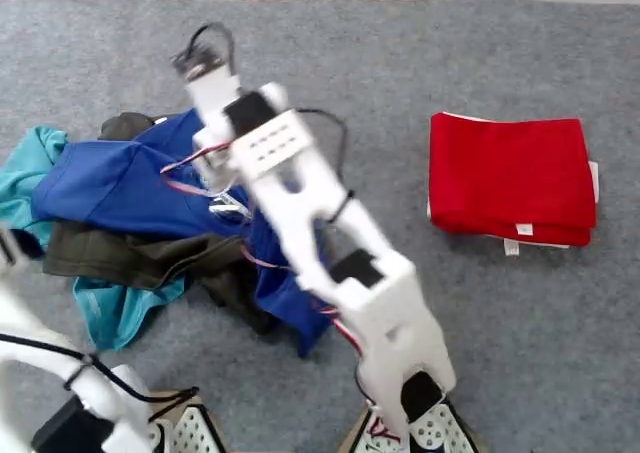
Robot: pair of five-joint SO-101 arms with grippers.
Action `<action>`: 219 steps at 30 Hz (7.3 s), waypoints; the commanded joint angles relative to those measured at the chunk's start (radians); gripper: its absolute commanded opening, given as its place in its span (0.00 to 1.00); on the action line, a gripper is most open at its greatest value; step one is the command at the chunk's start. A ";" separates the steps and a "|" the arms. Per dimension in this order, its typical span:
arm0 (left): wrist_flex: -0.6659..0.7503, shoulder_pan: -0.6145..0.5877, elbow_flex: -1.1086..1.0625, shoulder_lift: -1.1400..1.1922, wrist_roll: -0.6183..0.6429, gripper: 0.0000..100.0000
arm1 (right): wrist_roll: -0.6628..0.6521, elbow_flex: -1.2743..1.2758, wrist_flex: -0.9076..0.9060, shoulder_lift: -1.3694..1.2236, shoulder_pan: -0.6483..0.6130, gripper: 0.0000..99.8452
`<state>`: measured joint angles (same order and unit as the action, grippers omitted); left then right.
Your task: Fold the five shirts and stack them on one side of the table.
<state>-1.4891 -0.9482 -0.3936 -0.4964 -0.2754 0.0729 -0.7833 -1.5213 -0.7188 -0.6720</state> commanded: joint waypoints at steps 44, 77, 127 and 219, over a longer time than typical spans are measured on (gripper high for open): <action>0.285 0.565 0.113 0.597 0.473 0.28 | 0.064 -0.470 -0.245 0.219 0.482 0.01; -0.273 0.016 2.040 1.407 0.400 0.24 | -0.011 0.275 -0.183 0.441 0.189 0.01; -0.052 0.903 0.872 0.888 0.930 0.24 | -0.540 1.320 0.304 0.441 0.374 0.01; -0.147 1.162 1.239 1.244 1.102 0.23 | -0.595 1.477 0.230 1.000 0.661 0.07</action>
<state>-1.6379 0.2056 0.7511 0.6958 0.8094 -0.4918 0.6805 -1.3126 0.2217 -0.0690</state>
